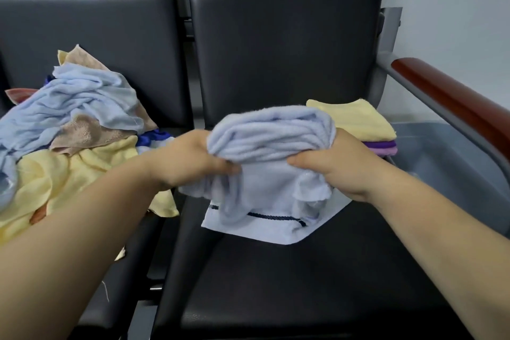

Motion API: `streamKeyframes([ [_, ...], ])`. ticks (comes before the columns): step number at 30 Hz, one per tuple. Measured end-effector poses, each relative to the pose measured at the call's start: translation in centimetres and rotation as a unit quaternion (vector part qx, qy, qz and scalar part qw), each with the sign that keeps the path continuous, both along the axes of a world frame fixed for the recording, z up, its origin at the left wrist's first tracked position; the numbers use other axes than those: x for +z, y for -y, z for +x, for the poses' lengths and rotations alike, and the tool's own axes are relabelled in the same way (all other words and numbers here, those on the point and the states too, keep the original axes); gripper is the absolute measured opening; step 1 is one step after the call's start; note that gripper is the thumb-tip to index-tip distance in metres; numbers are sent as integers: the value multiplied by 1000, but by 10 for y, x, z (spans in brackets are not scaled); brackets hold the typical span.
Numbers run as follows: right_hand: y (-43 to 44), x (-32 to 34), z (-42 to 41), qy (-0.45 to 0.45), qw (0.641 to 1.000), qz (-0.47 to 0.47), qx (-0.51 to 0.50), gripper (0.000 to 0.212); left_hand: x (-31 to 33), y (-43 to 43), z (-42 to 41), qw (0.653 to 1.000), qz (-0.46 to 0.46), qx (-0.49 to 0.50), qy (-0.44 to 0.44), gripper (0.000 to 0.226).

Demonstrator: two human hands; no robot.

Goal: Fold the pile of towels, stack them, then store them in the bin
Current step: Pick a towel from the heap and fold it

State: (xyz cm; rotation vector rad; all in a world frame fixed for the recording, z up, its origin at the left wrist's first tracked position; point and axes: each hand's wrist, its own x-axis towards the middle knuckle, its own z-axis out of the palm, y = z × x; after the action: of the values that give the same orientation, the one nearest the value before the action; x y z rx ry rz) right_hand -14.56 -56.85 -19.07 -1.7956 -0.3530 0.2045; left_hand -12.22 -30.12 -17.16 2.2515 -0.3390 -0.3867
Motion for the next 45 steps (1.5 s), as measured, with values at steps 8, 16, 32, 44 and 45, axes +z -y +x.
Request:
streamKeyframes([
  [8,1,-6,2,2,905,-426,-16,36,11,22,-16,985,-170,-6,-30,14],
  [16,11,-6,6,15,998,-56,16,40,-1,5,-3,999,-22,23,-27,23],
  [32,15,-5,8,0,993,-121,-15,19,-5,6,-8,999,42,-13,-8,29],
  [44,15,-7,6,-2,918,-395,-8,27,16,16,-17,993,-109,-27,-33,6],
  [45,18,-8,8,7,924,-382,-7,23,12,12,-13,999,-11,-42,-2,13],
])
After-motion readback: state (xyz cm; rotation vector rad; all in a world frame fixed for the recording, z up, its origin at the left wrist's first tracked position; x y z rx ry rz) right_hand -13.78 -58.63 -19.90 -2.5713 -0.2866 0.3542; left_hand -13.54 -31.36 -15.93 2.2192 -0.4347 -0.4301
